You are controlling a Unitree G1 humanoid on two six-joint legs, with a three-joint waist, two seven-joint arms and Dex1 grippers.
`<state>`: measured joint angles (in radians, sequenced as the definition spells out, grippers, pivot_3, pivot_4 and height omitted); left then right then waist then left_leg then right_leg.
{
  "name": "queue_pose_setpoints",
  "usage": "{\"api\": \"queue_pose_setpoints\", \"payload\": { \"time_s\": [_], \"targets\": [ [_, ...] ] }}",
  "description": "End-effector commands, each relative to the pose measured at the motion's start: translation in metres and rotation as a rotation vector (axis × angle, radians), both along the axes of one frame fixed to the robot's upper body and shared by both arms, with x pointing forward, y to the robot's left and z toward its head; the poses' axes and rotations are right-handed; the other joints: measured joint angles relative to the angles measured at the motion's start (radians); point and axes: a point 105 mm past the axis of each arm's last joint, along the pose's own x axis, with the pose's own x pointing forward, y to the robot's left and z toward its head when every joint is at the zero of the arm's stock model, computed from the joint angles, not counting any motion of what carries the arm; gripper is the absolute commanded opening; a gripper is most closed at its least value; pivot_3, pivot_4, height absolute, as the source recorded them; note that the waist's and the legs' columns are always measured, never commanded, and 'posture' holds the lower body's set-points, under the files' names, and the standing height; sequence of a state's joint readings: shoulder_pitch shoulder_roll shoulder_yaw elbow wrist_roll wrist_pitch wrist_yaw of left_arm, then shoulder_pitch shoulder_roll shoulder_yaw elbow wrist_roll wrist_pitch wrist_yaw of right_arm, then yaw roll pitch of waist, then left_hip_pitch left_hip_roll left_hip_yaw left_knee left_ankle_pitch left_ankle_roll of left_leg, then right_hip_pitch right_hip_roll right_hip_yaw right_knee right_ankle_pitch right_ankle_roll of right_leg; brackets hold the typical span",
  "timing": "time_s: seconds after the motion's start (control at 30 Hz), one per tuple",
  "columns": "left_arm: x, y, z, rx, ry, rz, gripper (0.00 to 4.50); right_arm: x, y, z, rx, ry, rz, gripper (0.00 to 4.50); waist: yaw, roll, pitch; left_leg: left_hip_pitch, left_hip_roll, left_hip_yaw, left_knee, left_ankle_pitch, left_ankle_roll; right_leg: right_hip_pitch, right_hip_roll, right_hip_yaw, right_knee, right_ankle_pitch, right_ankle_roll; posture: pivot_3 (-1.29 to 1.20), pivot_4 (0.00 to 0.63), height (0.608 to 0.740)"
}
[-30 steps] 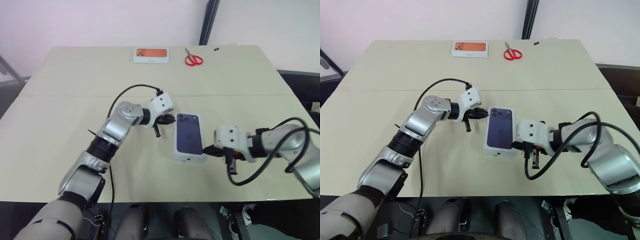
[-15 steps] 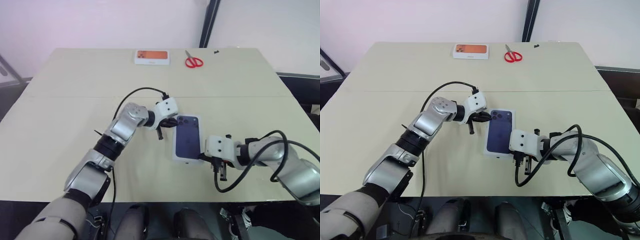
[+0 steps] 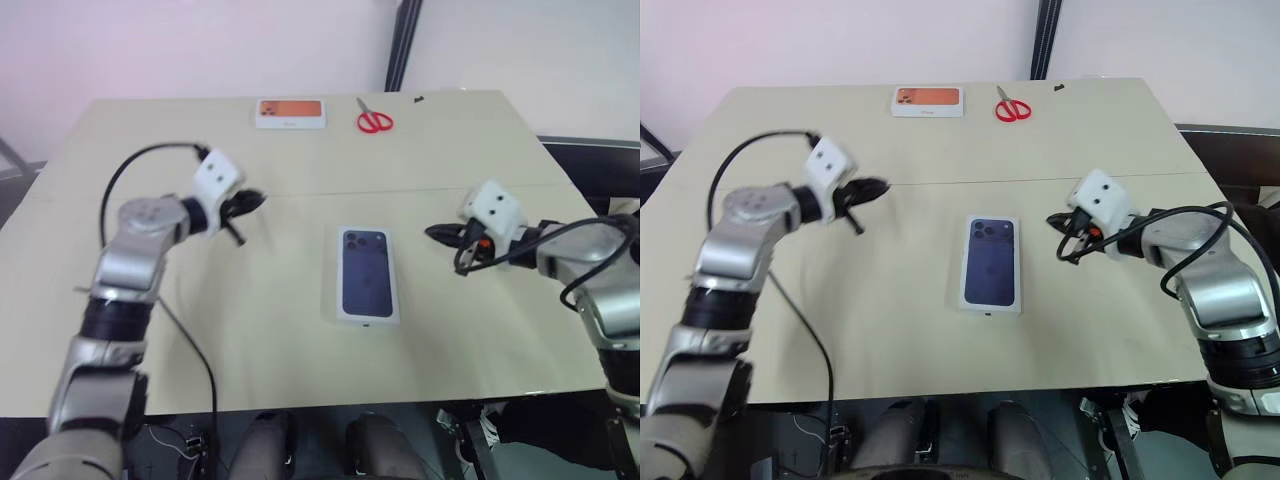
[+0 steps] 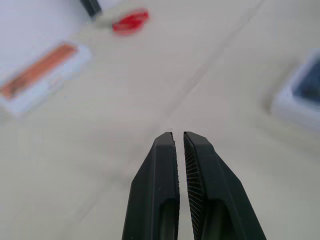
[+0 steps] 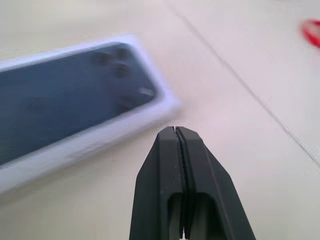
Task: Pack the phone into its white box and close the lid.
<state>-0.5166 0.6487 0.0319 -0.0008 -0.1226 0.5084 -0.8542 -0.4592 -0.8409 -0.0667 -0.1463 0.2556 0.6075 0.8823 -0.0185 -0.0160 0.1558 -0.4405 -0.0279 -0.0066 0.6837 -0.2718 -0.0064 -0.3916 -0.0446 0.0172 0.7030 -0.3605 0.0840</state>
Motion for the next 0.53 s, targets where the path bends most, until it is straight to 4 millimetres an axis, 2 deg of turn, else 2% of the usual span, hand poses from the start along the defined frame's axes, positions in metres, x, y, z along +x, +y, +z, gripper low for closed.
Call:
{"api": "queue_pose_setpoints", "payload": {
  "time_s": [0.03, 0.1, 0.27, 0.4, 0.53],
  "targets": [
    [-0.024, 0.023, 0.013, -0.006, -0.046, 0.037, 0.36, 0.013, -0.016, 0.017, 0.090, -0.065, -0.053, 0.03, 0.007, 0.000, 0.000, 0.000, 0.000, 0.000, 0.000, 0.000, 0.000, 0.000, 0.000, 0.000, 0.000, 0.000, 0.000, 0.00, 0.150, 0.740],
    [-0.036, 0.038, 0.003, -0.010, -0.027, 0.093, 0.36, 0.019, -0.023, 0.013, 0.128, -0.052, -0.066, 0.03, 0.014, 0.000, 0.000, 0.000, 0.000, 0.000, 0.001, 0.000, 0.000, 0.001, -0.001, -0.001, -0.001, 0.000, 0.000, 0.00, 0.150, 0.740],
    [-0.050, 0.051, -0.010, -0.061, -0.012, 0.184, 0.36, 0.025, -0.031, -0.002, 0.139, -0.014, -0.056, 0.03, 0.030, 0.000, 0.000, 0.000, 0.000, 0.000, 0.001, 0.000, 0.001, 0.002, -0.001, -0.001, -0.002, 0.000, 0.000, 0.00, 0.150, 0.740],
    [-0.056, 0.048, -0.018, -0.080, -0.006, 0.205, 0.36, 0.025, -0.028, -0.010, 0.139, 0.020, -0.023, 0.03, 0.025, 0.000, 0.000, 0.000, 0.000, 0.000, 0.001, -0.001, 0.001, 0.002, -0.001, -0.001, -0.001, 0.000, 0.000, 0.00, 0.150, 0.740],
    [-0.057, 0.045, -0.019, -0.091, -0.011, 0.216, 0.36, 0.024, -0.020, -0.009, 0.155, 0.033, 0.019, 0.03, 0.022, 0.000, 0.000, 0.000, 0.000, 0.000, 0.001, -0.001, 0.001, 0.002, -0.001, -0.001, -0.001, 0.000, 0.000, 0.00, 0.150, 0.740]
  ]
}}
